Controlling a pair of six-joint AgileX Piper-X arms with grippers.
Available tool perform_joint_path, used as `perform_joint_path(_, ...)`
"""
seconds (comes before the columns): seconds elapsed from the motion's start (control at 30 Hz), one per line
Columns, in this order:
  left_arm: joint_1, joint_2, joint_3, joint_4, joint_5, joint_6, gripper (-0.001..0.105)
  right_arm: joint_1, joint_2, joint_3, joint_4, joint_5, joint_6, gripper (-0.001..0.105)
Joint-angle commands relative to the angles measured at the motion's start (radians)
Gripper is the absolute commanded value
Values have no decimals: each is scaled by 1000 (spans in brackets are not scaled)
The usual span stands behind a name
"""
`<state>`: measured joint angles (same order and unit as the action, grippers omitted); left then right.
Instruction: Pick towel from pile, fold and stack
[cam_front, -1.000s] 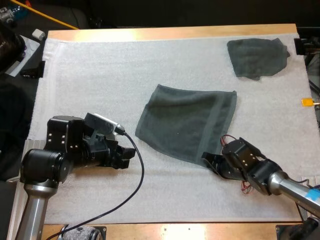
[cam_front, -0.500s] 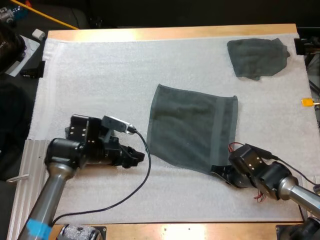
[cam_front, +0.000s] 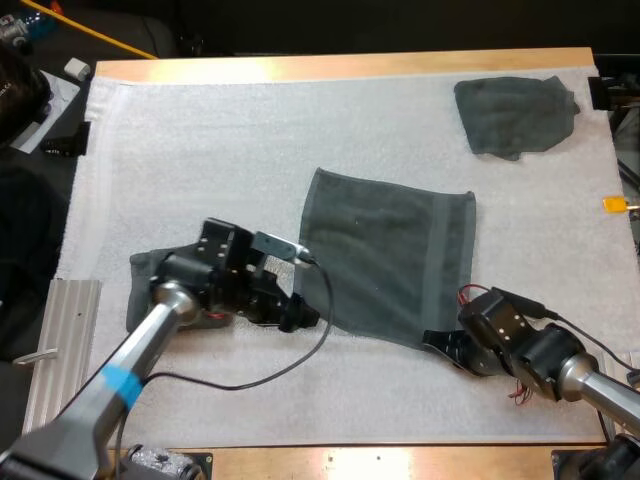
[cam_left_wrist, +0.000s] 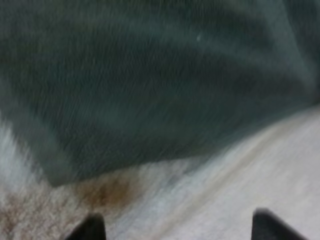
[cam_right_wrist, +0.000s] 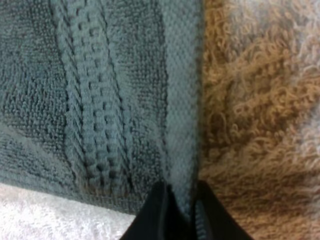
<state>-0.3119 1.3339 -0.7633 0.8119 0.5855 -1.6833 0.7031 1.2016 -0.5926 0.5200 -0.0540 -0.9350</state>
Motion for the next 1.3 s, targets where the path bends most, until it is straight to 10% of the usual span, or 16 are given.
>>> perform_joint_path(0.0, -41, 76, -2, -56, -69, -31, 59, 4, -7, 0, 20, 16, -11, 0)
perform_joint_path(0.5, -57, 259, -3, -147, -67, -62, 57, 8, -14, -2, 21, 23, -11, 0)
perform_joint_path(0.9, -56, 261, -4, -129, -45, -77, 2, 9, -8, -3, 23, 15, -15, 0)
perform_joint_path(1.27, -56, 98, -4, 77, -40, -21, 0, 12, -56, -42, 103, 2, -94, 0)
